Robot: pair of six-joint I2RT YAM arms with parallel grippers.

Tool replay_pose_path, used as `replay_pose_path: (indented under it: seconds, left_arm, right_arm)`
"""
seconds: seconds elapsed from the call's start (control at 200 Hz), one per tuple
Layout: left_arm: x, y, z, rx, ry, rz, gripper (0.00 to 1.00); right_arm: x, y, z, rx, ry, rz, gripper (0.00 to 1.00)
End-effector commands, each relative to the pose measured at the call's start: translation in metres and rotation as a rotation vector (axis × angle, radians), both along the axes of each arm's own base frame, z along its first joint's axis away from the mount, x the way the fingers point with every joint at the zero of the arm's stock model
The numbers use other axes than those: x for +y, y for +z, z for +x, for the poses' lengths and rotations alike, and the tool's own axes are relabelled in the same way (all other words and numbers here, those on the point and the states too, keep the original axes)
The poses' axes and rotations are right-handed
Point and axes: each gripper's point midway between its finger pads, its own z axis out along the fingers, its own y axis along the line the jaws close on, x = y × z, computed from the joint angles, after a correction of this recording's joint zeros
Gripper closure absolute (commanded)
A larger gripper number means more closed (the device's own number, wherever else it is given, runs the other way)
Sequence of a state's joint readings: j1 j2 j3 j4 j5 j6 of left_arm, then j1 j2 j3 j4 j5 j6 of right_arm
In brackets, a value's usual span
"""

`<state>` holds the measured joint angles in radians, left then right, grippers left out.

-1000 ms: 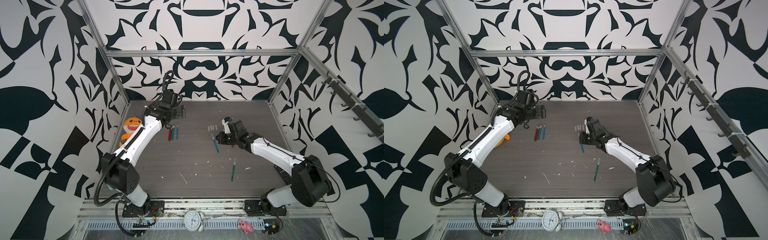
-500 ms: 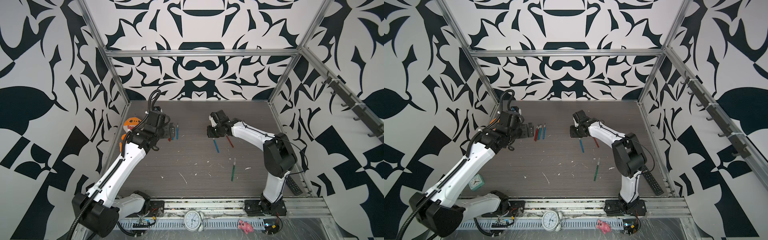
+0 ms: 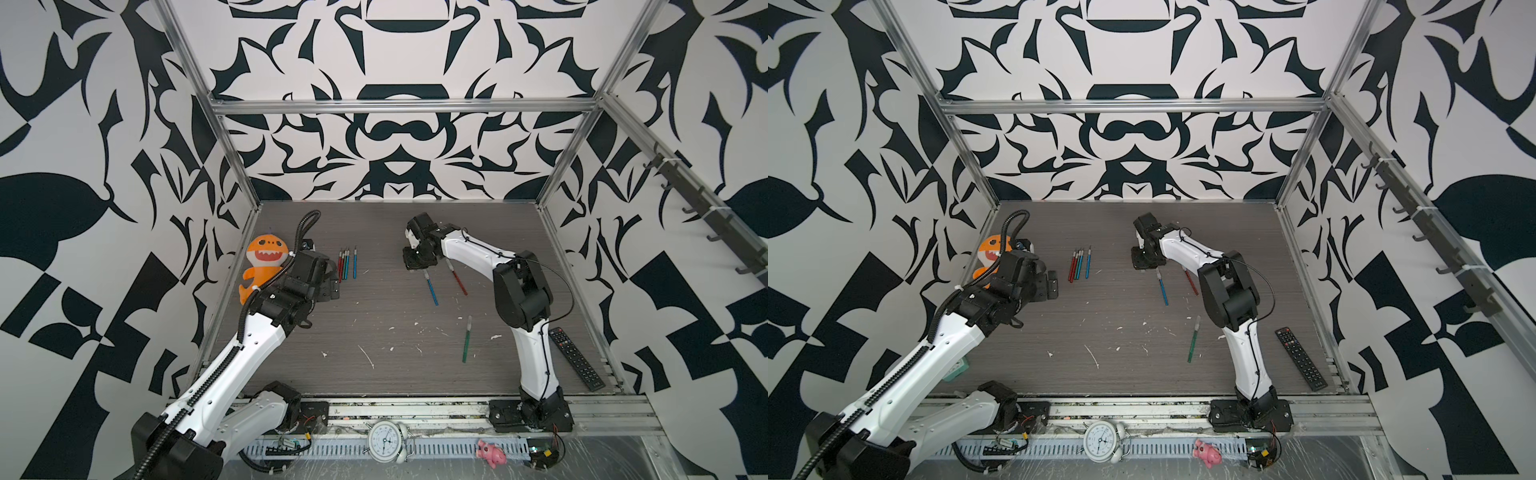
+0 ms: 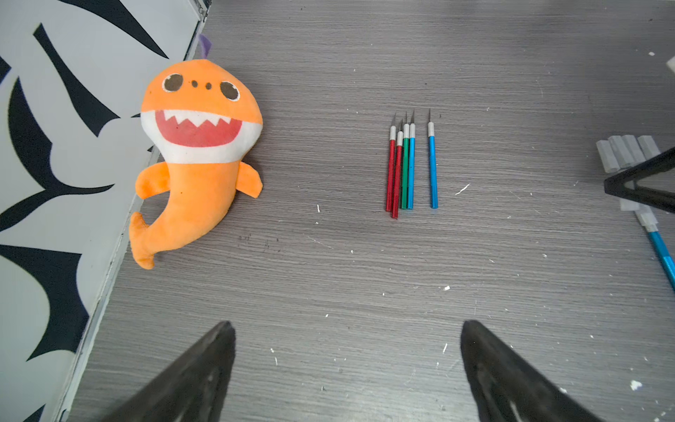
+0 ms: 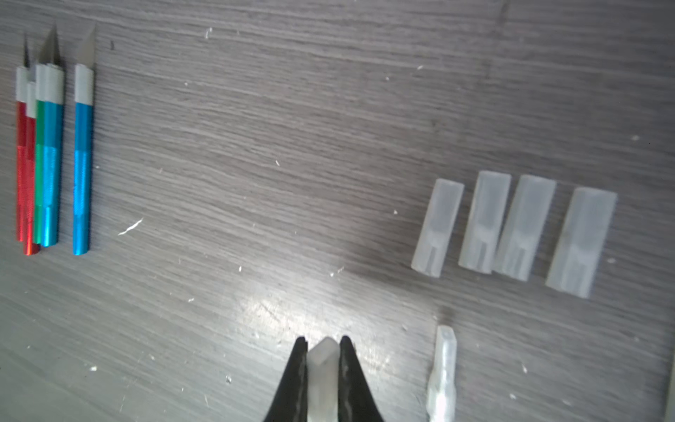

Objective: Remove protective caps from carving knives
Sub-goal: Place the protective sleeve at the center of the board.

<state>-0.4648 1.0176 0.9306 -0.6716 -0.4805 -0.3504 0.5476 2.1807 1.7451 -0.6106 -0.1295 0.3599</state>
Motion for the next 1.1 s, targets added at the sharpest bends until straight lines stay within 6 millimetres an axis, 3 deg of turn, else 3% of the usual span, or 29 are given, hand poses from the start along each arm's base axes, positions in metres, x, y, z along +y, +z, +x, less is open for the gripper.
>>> replay_pose_path:
  seconds: [0.0,0.66,1.095]
  left_arm:
    - [0.003,0.007,0.002,-0.017,0.016,0.012,0.01]
    - [0.001,0.012,-0.001,-0.019,0.006,0.007,0.01]
    - [-0.001,0.01,0.0,-0.011,0.003,0.009,0.01]
  right_arm:
    - [0.004,0.017,0.01,-0.035,0.017,-0.002,1.0]
    - [-0.006,-0.011,0.033,0.009,-0.014,-0.045,1.0]
    - [-0.013,-0.017,0.04,0.018,-0.037,-0.064,1.0]
